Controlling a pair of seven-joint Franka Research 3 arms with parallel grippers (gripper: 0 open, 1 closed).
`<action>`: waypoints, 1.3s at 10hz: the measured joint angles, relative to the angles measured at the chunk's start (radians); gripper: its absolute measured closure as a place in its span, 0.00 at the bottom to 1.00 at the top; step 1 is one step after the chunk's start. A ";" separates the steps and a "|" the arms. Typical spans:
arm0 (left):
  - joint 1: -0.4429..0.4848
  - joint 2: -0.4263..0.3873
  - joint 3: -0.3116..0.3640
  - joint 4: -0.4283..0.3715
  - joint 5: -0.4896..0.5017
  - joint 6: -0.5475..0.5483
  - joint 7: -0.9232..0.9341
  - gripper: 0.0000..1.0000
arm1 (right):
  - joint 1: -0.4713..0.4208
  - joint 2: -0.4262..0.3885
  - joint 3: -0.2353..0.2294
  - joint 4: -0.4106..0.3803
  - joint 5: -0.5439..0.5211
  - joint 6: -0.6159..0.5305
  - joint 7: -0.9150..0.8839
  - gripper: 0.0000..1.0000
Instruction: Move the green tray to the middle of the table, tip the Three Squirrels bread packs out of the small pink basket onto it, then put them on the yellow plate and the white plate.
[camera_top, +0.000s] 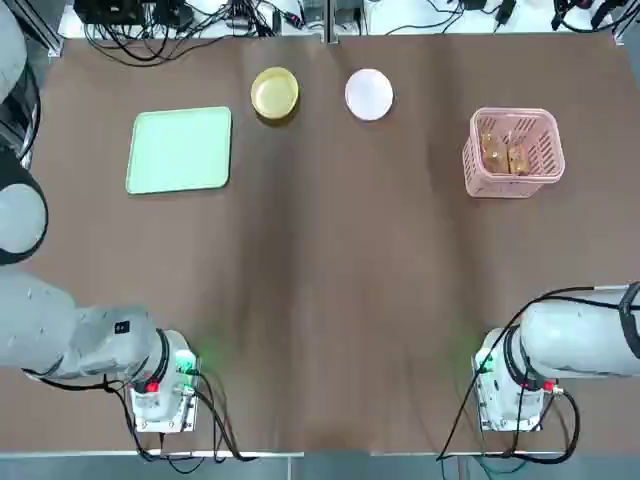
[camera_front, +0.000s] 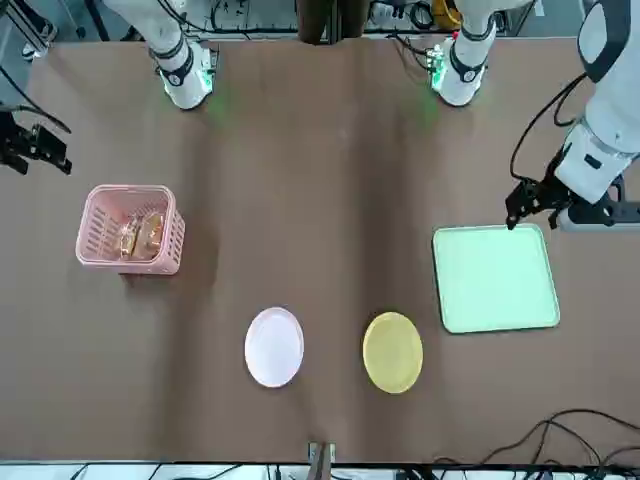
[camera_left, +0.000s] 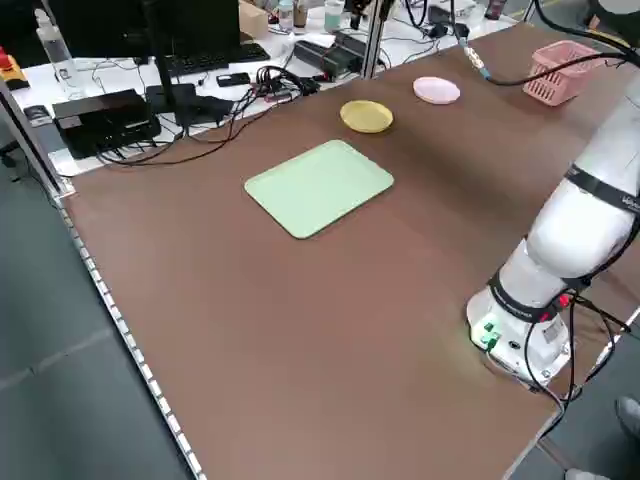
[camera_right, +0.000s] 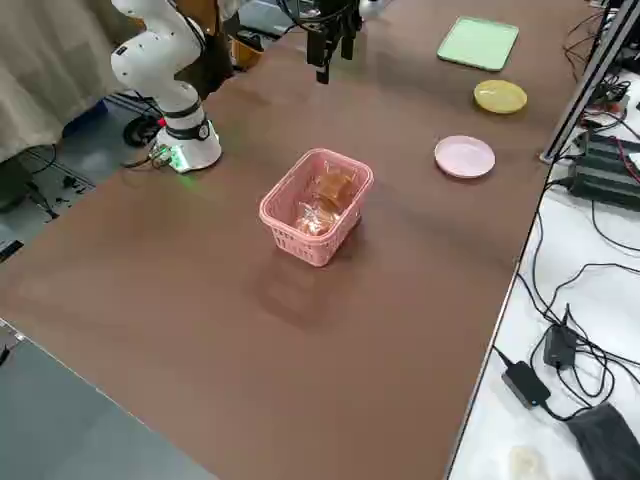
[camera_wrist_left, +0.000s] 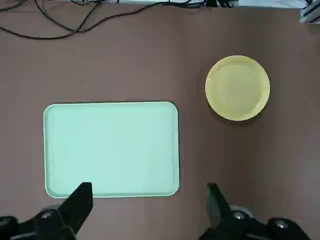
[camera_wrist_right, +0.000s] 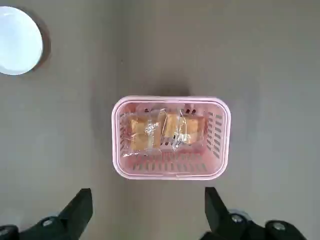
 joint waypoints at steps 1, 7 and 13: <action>0.003 -0.002 0.000 0.002 0.000 0.000 0.000 0.00 | 0.000 0.000 0.000 0.000 0.000 0.000 0.000 0.01; 0.205 0.082 0.007 0.015 0.000 -0.112 0.017 0.00 | 0.000 0.000 0.000 0.002 0.000 0.000 0.000 0.01; 0.434 0.446 0.016 -0.031 0.165 0.183 0.110 0.00 | 0.000 0.000 0.000 0.004 0.000 -0.001 0.000 0.01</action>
